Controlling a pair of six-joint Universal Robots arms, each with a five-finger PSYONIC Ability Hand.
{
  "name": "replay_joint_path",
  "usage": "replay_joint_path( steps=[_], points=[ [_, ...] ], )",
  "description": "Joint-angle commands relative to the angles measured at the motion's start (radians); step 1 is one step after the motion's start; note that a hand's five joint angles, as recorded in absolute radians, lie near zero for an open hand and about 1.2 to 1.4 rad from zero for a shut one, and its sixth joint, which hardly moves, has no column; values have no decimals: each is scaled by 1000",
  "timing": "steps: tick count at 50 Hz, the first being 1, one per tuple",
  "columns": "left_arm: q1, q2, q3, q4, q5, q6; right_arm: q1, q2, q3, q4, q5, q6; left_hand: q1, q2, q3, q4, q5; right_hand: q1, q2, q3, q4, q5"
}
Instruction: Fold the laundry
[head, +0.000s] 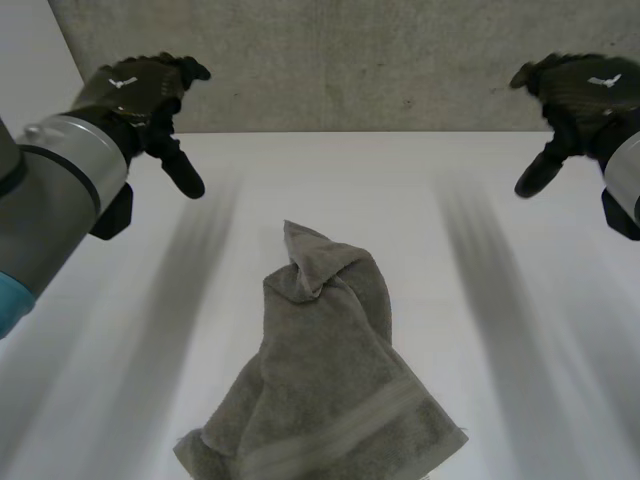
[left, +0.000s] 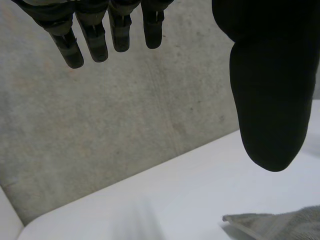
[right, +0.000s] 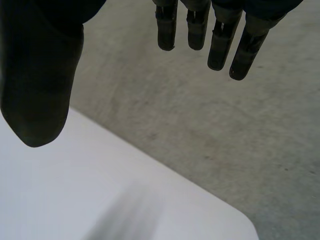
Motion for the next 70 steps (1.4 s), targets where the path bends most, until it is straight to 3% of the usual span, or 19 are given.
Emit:
replay_joint_path(
  steps=[1, 7, 18, 27, 32, 34, 35, 41, 48, 56, 62, 70],
  points=[
    [-7, -97, -49, 56, 127, 25, 36, 38, 22, 83, -106, -179, 36, 41, 40, 42, 12, -61, -78, -68, -90, -65],
    [-22, -229, -99, 179, 236, 125, 52, 52, 23, 90, -106, -188, 80, 85, 84, 86, 56, -61, -78, -68, -90, -65],
    [-53, -413, -139, 400, 270, 263, 56, 54, 48, 91, -110, -194, 283, 287, 286, 289, 258, -61, -78, -68, -90, -65],
    [-71, -484, -141, 446, 324, 320, 69, 89, 60, 91, -107, -194, 474, 478, 478, 480, 449, -61, -78, -68, -90, -65],
    [-93, -493, -142, 469, 338, 329, 79, 92, 66, 91, -107, -194, 779, 784, 783, 785, 755, -61, -78, -68, -90, -65],
    [-100, -482, -142, 495, 327, 331, 79, 92, 71, 88, -107, -196, 1211, 1216, 1215, 1217, 1187, -61, -78, -68, -90, -65],
    [-100, -482, -142, 495, 327, 331, 79, 92, 71, 88, -107, -196, 1213, 1218, 1217, 1219, 1189, -61, -78, -68, -90, -65],
    [-100, -373, -139, 526, 278, 325, 78, 106, 71, 87, -107, -196, 1213, 1218, 1217, 1219, 1189, -61, -78, -68, -90, -65],
    [-84, -142, -129, 529, 149, 315, 76, 120, 66, 83, -110, -165, 1213, 1218, 1217, 1219, 1189, -61, -78, -68, -90, -65],
    [-54, 13, -138, 520, 134, 331, 67, 121, 43, 96, -170, 44, 1213, 1218, 1217, 1219, 1189, -61, -78, -68, -90, -65],
    [-53, 93, -171, 506, 132, 326, 62, 134, 49, 117, -310, 148, 1213, 1218, 1217, 1219, 1189, -61, -78, -68, -90, -65],
    [-54, 223, -296, 507, 140, 328, 115, 294, 23, 94, -363, 306, 1213, 1218, 1217, 1219, 1189, -61, -78, -68, -90, -65]
  ],
)
